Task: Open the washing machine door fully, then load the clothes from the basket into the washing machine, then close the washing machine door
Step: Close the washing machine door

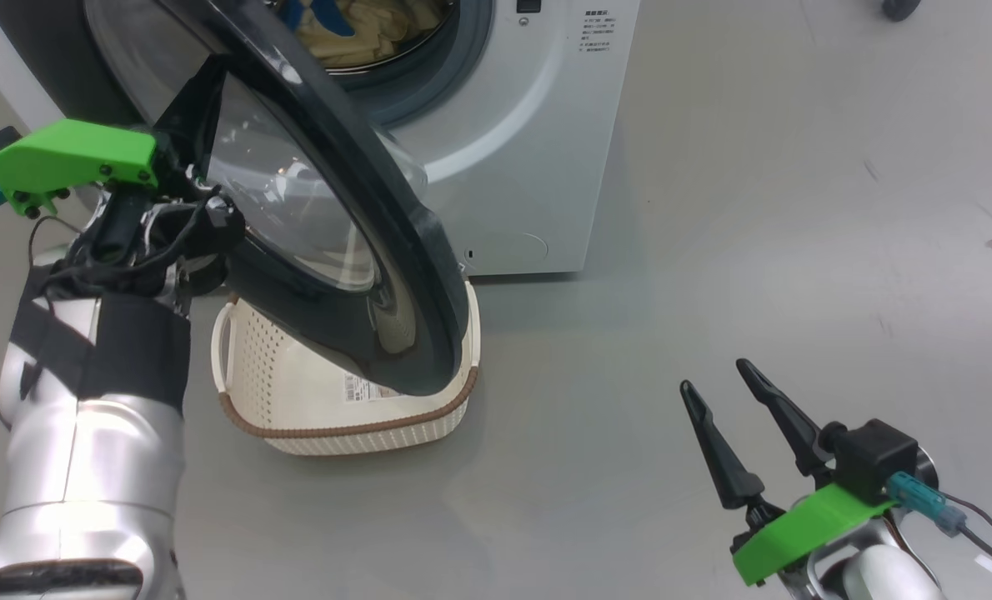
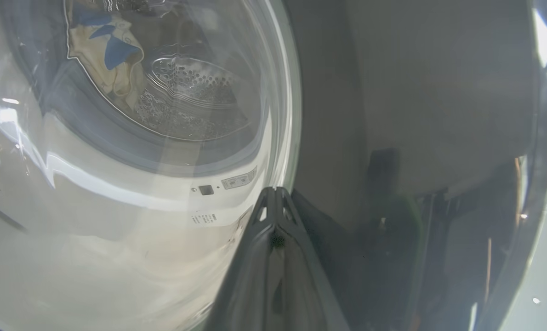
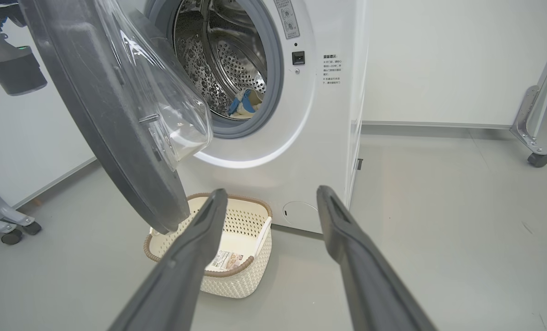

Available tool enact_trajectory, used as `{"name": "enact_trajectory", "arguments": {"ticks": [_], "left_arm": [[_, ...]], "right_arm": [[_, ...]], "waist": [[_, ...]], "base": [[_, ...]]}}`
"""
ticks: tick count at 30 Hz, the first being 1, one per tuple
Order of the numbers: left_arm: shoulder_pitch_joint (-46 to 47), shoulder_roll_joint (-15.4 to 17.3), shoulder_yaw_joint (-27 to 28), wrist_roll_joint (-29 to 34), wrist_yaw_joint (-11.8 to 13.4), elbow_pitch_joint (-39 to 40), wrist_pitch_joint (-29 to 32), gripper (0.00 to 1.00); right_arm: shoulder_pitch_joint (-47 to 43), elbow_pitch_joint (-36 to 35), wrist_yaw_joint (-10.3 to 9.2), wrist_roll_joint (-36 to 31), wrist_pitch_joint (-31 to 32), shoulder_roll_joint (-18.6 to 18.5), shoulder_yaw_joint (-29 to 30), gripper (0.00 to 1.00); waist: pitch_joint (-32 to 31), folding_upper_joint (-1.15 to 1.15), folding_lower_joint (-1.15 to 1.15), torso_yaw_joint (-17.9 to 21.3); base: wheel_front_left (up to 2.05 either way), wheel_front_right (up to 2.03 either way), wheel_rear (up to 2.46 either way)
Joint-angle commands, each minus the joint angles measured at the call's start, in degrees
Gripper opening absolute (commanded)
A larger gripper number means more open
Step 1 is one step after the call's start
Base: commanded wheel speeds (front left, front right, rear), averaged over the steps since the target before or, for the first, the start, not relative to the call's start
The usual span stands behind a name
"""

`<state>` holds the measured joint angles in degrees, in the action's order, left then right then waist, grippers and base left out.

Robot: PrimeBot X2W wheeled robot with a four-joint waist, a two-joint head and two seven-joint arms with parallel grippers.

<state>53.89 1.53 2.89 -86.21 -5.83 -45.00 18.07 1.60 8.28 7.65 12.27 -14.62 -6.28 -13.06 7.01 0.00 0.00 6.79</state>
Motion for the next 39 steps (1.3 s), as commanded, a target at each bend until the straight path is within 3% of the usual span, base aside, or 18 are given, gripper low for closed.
{"name": "enact_trajectory", "arguments": {"ticks": [1,4,15,18,19,21,22,23,24,32,39], "left_arm": [[4.06,1.36,0.0,1.09,-0.98,1.23,-1.27,0.0],[4.3,1.53,-1.05,3.12,-1.39,-0.05,-3.53,0.0],[-1.76,9.9,-16.14,25.65,-1.64,-0.11,-16.8,0.0],[-4.33,12.26,-20.1,32.63,-0.46,0.69,-21.74,0.0],[-5.28,12.85,-21.2,34.62,0.22,1.22,-23.29,0.04],[-7.43,13.92,-22.95,38.22,2.09,2.58,-26.56,0.44],[-8.68,14.23,-23.65,39.56,2.91,3.32,-27.9,0.54],[-10.04,14.49,-24.28,40.67,3.52,4.18,-28.89,0.87],[-11.48,14.72,-24.77,41.57,4.15,5.11,-29.62,1.0],[-22.96,17.01,-26.42,48.84,8.69,13.09,-32.86,1.0],[-35.71,16.15,-18.47,58.39,9.88,25.47,-33.04,1.0]], "right_arm": [[1.74,-1.63,-0.16,0.45,-0.38,-0.94,-0.83,1.0],[1.29,-1.59,-0.16,0.44,-0.38,-0.98,-0.51,1.0],[-0.64,-1.88,-0.16,0.1,-0.38,-0.77,0.88,1.0],[-1.63,-2.2,-0.16,-0.05,-0.38,-0.74,1.57,1.0],[-1.94,-2.3,-0.16,-0.1,-0.38,-0.75,1.82,1.0],[-2.49,-2.47,-0.16,-0.21,-0.38,-0.81,2.3,1.0],[-2.71,-2.53,-0.16,-0.27,-0.38,-0.82,2.57,1.0],[-2.9,-2.58,-0.16,-0.33,-0.38,-0.84,2.77,1.0],[-3.02,-2.63,-0.16,-0.37,-0.38,-0.88,2.96,1.0],[-3.51,-3.25,-0.16,-0.68,-0.38,-1.1,4.43,1.0],[-3.39,-3.57,-0.16,-0.94,-0.38,-1.08,5.39,1.0]], "waist": [[-0.07,0.0,0.0,0.2],[-0.25,0.0,0.0,0.21],[-2.32,0.0,0.0,-0.99],[-2.72,0.0,0.0,-1.74],[-2.81,0.0,0.0,-2.04],[-2.98,0.0,0.0,-2.57],[-3.1,0.0,0.0,-2.8],[-3.18,0.0,0.0,-2.94],[-3.2,0.0,0.0,-3.07],[-3.06,0.0,0.0,-3.71],[-2.3,0.0,0.0,-2.87]], "base": [[0.0,0.0,0.0],[0.0,0.0,0.0],[0.0,0.0,0.0],[0.0,0.0,0.0],[0.0,0.0,0.0],[0.0,0.0,0.0],[0.0,0.0,0.0],[0.0,0.0,0.0],[0.0,0.0,0.0],[0.0,0.0,0.0],[0.0,0.0,0.0]]}}
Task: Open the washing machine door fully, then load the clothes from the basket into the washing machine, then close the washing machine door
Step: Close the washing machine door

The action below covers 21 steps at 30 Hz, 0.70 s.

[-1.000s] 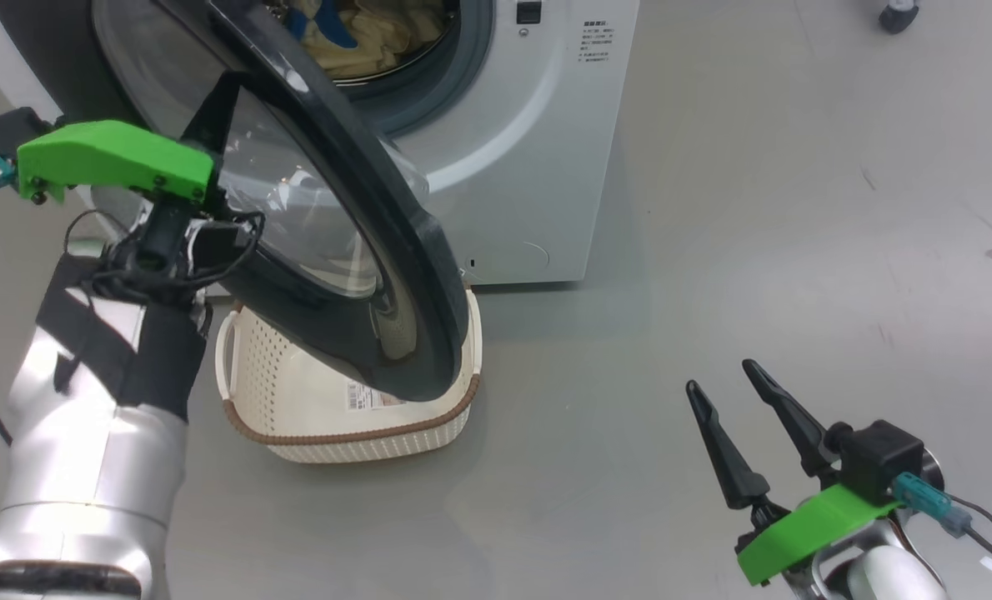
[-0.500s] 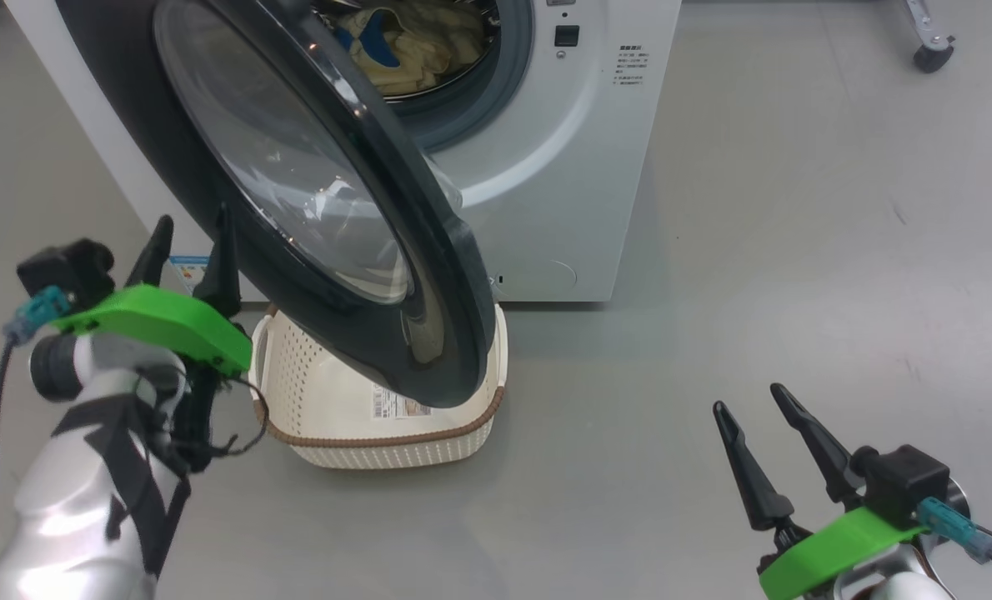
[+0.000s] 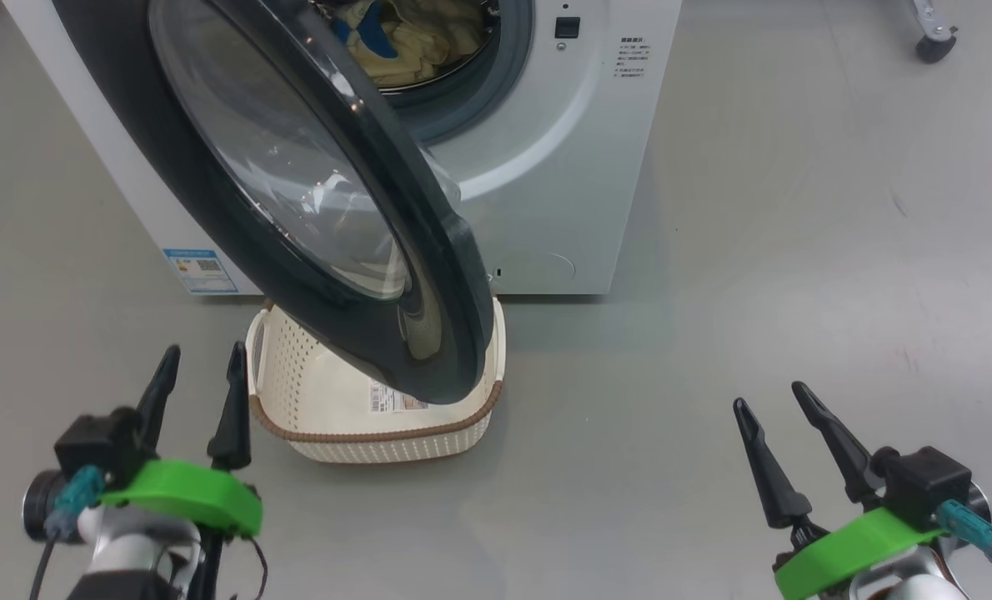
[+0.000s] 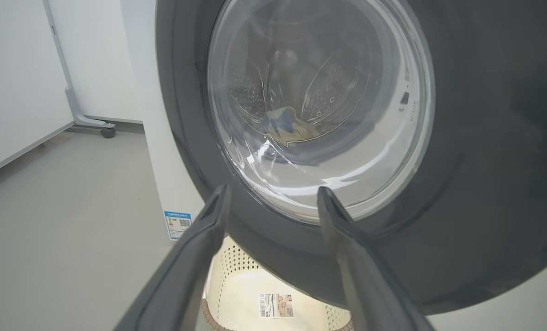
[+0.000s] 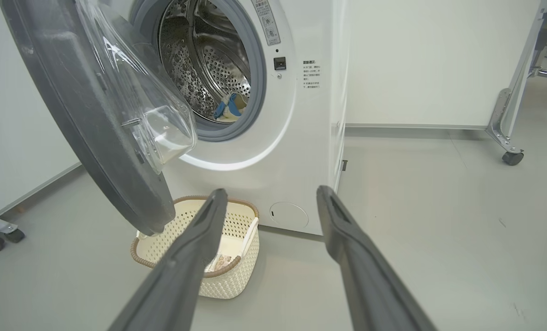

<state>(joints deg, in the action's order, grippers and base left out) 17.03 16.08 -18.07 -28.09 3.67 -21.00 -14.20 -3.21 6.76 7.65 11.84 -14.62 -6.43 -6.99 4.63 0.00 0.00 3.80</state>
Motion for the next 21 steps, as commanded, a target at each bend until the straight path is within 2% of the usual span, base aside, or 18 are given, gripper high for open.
{"name": "enact_trajectory", "arguments": {"ticks": [1,8,14,21], "left_arm": [[-0.75,1.11,3.8,1.74,0.48,2.73,-0.78,1.0],[-10.15,-4.21,12.7,9.72,-0.75,7.96,-0.79,1.0],[-14.68,-9.27,19.78,14.62,-2.9,10.07,-0.79,1.0],[-17.69,-11.93,24.32,17.75,-5.32,10.58,-0.79,1.0]], "right_arm": [[1.4,-2.08,-0.16,-0.56,-0.38,-0.91,-0.5,1.0],[1.28,-2.15,-0.16,-0.73,-0.38,-0.64,0.85,1.0],[1.17,-1.7,-0.16,-1.05,-0.38,-0.68,1.47,1.0],[0.4,-0.92,-0.16,-1.6,-0.38,-0.64,2.83,1.0]], "waist": [[0.15,0.0,0.0,0.25],[0.71,0.0,0.0,0.59],[0.19,0.0,0.0,0.73],[-0.84,0.0,0.0,0.64]], "base": [[0.0,0.0,0.0],[0.0,0.0,0.0],[0.0,0.0,0.0],[0.0,0.0,0.0]]}}
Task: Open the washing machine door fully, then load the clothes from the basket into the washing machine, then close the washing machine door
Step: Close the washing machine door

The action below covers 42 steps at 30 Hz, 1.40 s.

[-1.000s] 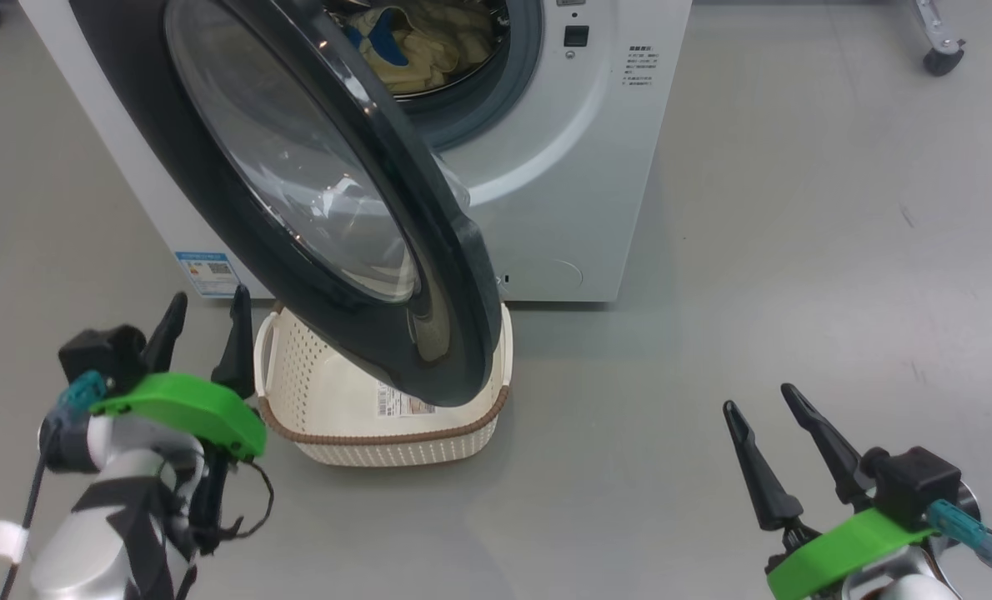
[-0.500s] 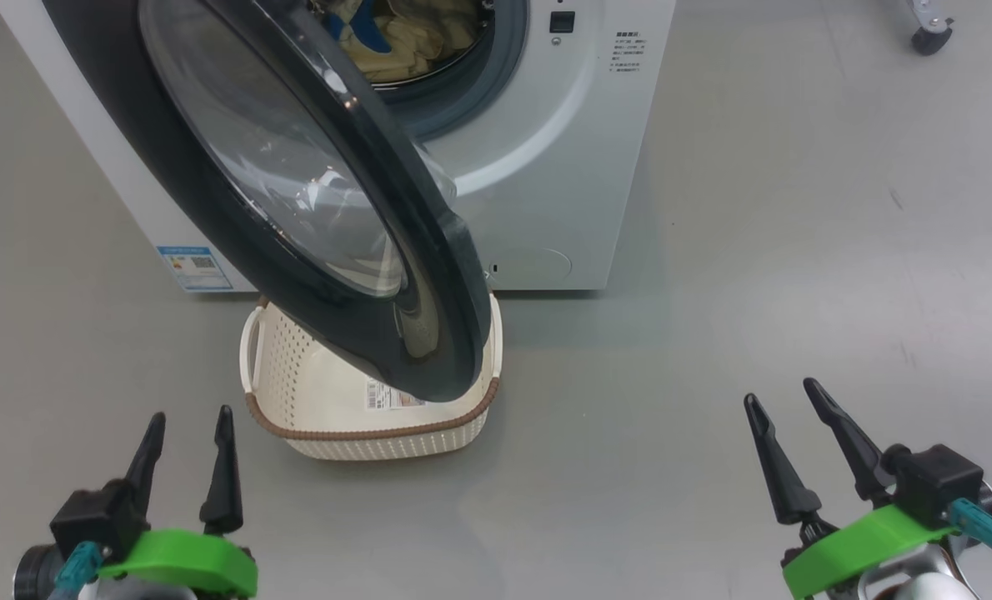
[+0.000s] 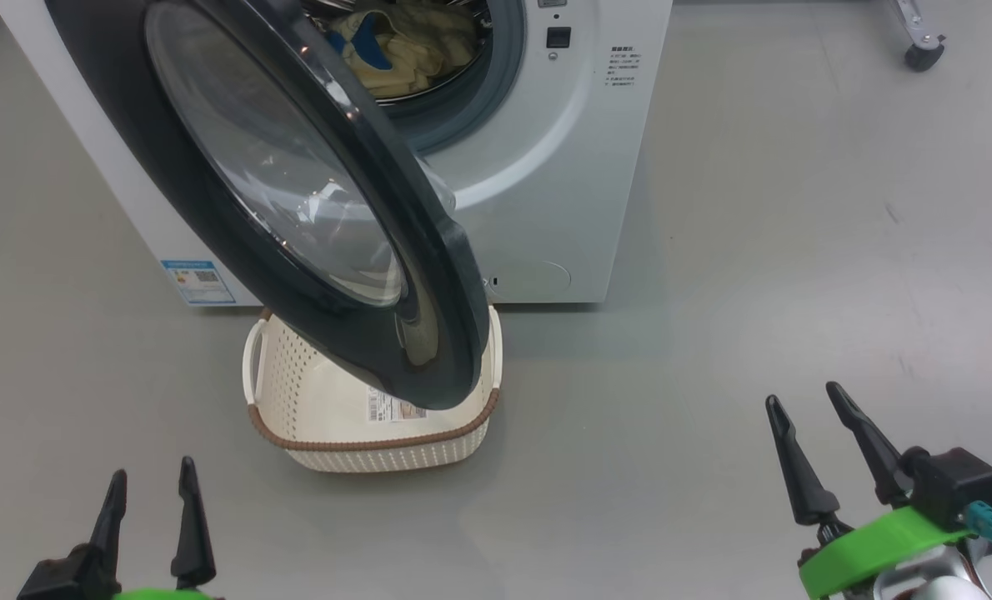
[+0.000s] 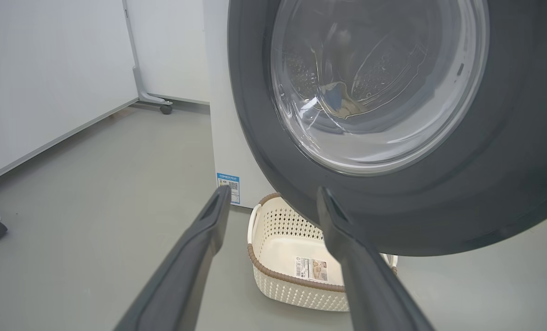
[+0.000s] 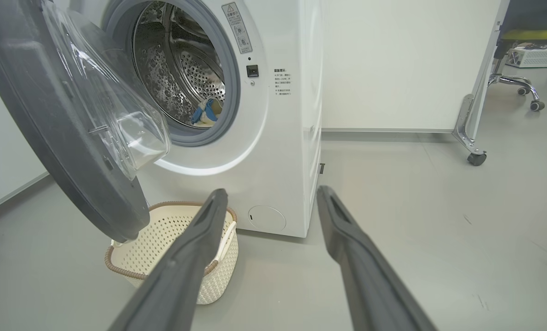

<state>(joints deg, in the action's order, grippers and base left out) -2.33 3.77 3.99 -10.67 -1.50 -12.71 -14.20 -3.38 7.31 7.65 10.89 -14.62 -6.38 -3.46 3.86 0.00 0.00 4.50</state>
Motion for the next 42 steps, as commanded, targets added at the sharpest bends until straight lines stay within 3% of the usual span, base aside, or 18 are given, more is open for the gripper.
{"name": "enact_trajectory", "arguments": {"ticks": [1,6,7,8,18,27,33,35,40,42], "left_arm": [[1.53,0.11,2.75,0.65,-0.49,2.31,-0.79,1.0],[1.36,-0.64,3.98,1.71,-1.84,2.44,-0.79,1.0],[1.33,-0.71,4.13,1.82,-2.02,2.5,-0.79,1.0],[1.27,-0.76,4.24,1.93,-2.15,2.59,-0.79,1.0],[0.52,-0.88,3.64,0.56,-1.7,2.89,-0.8,1.0],[-0.19,-0.89,2.47,-0.45,-0.96,3.56,-0.8,1.0],[-0.07,-0.89,2.33,-0.14,-0.95,3.75,-0.8,1.0],[0.11,-0.89,1.84,-0.1,-0.97,3.99,-0.8,1.0],[0.96,-0.89,0.05,-0.18,-1.21,4.16,-0.8,1.0],[1.25,-0.89,-0.31,-0.24,-1.22,4.23,-0.8,1.0]], "right_arm": [[0.46,-1.33,-0.16,-0.74,-0.38,-0.68,-0.43,1.0],[0.16,-0.36,-0.16,-0.96,-0.38,-0.77,0.27,1.0],[0.17,-0.04,-0.16,-1.03,-0.38,-0.82,0.38,0.72],[0.19,0.29,-0.16,-1.13,-0.38,-0.86,0.53,0.0],[2.64,-0.06,-0.16,-0.5,-0.38,-0.36,0.29,0.0],[10.4,-12.32,-0.16,0.79,-0.38,-0.03,-2.47,0.0],[16.39,-19.27,-0.16,1.09,-0.38,-0.06,-8.94,0.0],[19.07,-21.53,-0.16,1.63,-0.38,0.21,-14.57,0.0],[20.78,-17.94,-0.16,3.24,-0.38,1.02,-26.49,0.0],[20.67,-16.53,-0.16,3.56,-0.38,1.15,-28.1,0.0]], "waist": [[-0.19,0.0,0.0,-0.16],[-0.45,0.0,0.0,-0.66],[-0.49,0.0,0.0,-0.77],[-0.54,0.0,0.0,-0.88],[-0.87,0.0,0.0,-1.73],[-1.2,0.0,0.0,-2.36],[-1.5,0.0,0.0,-3.19],[-1.58,0.0,0.0,-4.16],[-0.72,0.0,0.0,-6.66],[-0.36,0.0,0.0,-7.14]], "base": [[0.0,0.0,0.0],[0.0,0.0,0.0],[0.0,0.0,0.0],[0.0,0.0,0.0],[0.0,0.0,0.0],[0.0,0.0,0.0],[0.0,0.0,0.0],[0.0,0.0,0.0],[0.0,0.0,0.0],[0.0,0.0,0.0]]}}
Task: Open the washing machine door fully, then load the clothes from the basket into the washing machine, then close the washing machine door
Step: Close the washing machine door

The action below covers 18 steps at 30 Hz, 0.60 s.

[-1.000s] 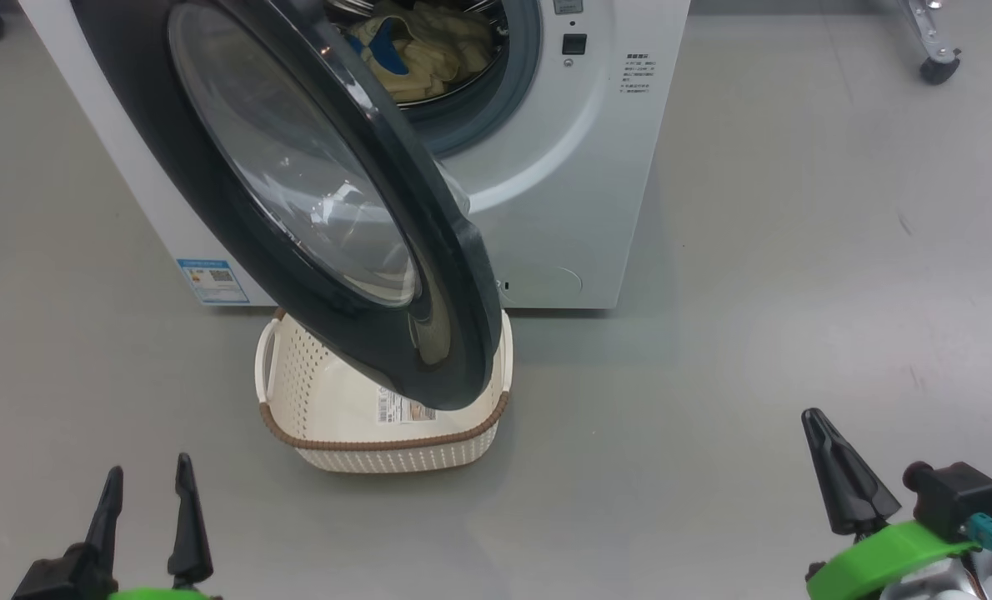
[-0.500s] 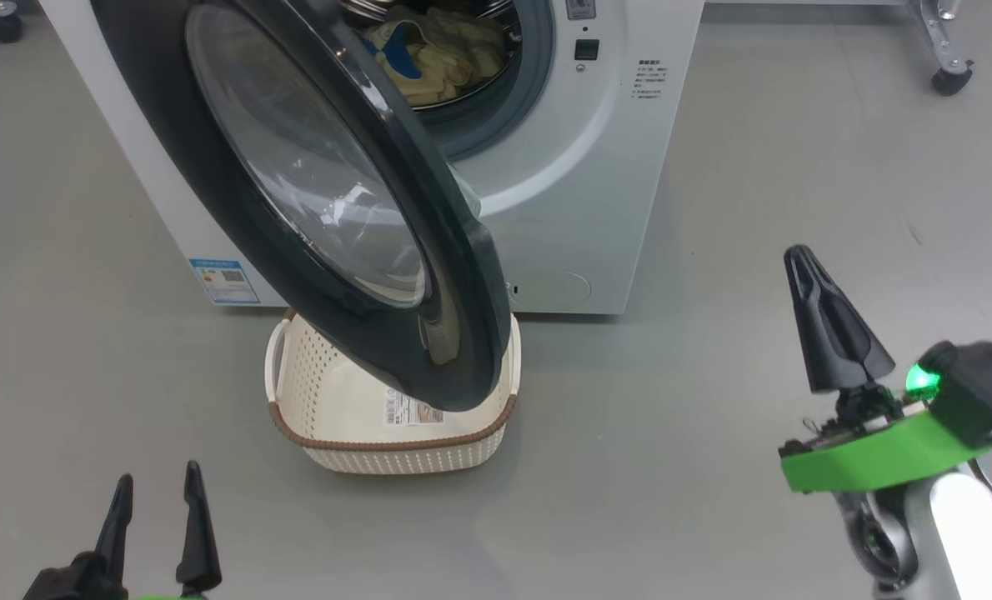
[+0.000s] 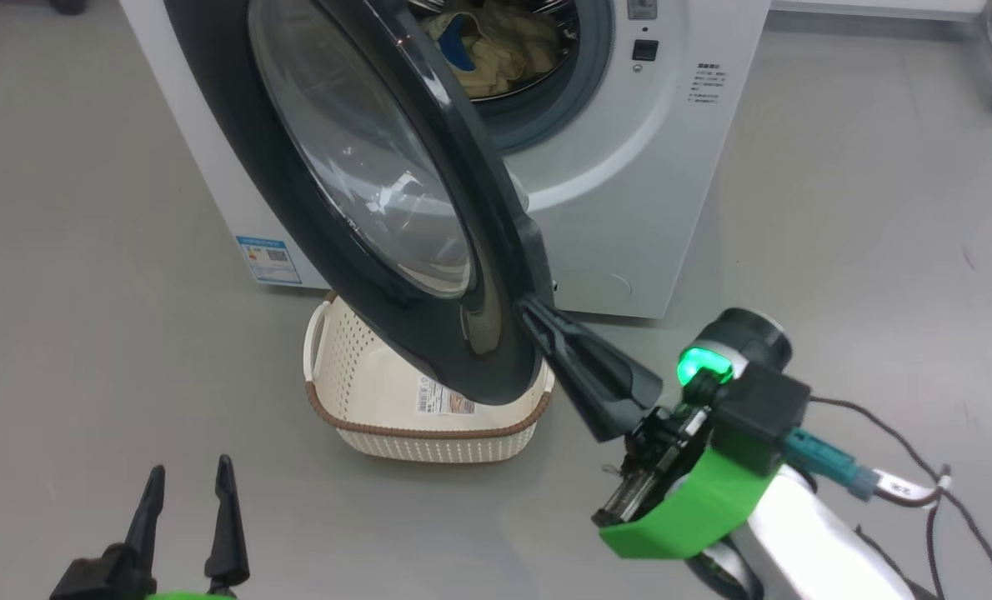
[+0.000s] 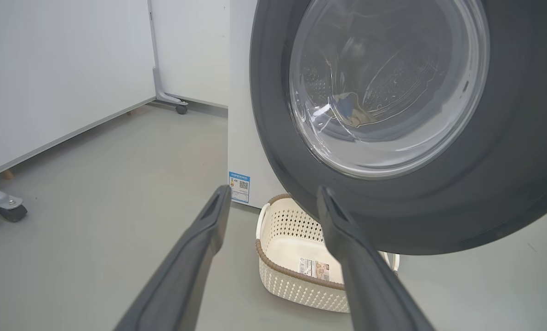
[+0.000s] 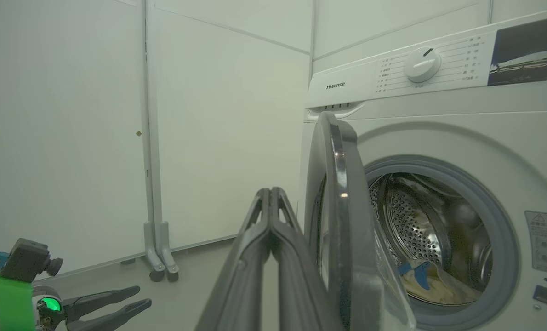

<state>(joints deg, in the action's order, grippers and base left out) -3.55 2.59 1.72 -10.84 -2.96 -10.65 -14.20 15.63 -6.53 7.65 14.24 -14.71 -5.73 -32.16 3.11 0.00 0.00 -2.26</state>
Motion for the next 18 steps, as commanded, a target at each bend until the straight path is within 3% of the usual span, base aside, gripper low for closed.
{"name": "enact_trajectory", "arguments": {"ticks": [1,8,18], "left_arm": [[2.76,0.29,1.61,-0.16,0.26,2.28,-0.8,1.0],[4.47,0.29,-1.0,-1.07,0.8,3.26,-0.8,1.0],[5.76,0.29,-2.28,-1.08,1.2,4.09,-0.8,1.0]], "right_arm": [[1.55,-1.12,-0.16,0.55,-0.29,0.64,-0.86,0.0],[0.58,7.47,-0.16,2.64,-0.29,1.66,-5.29,0.0],[2.1,13.52,-0.16,3.54,-0.29,2.24,-1.89,0.0]], "waist": [[0.71,0.0,0.0,-0.78],[3.09,0.0,0.0,-3.48],[7.34,0.0,0.0,-5.93]], "base": [[0.0,0.0,0.0],[0.0,0.0,0.0],[0.0,0.0,0.0]]}}
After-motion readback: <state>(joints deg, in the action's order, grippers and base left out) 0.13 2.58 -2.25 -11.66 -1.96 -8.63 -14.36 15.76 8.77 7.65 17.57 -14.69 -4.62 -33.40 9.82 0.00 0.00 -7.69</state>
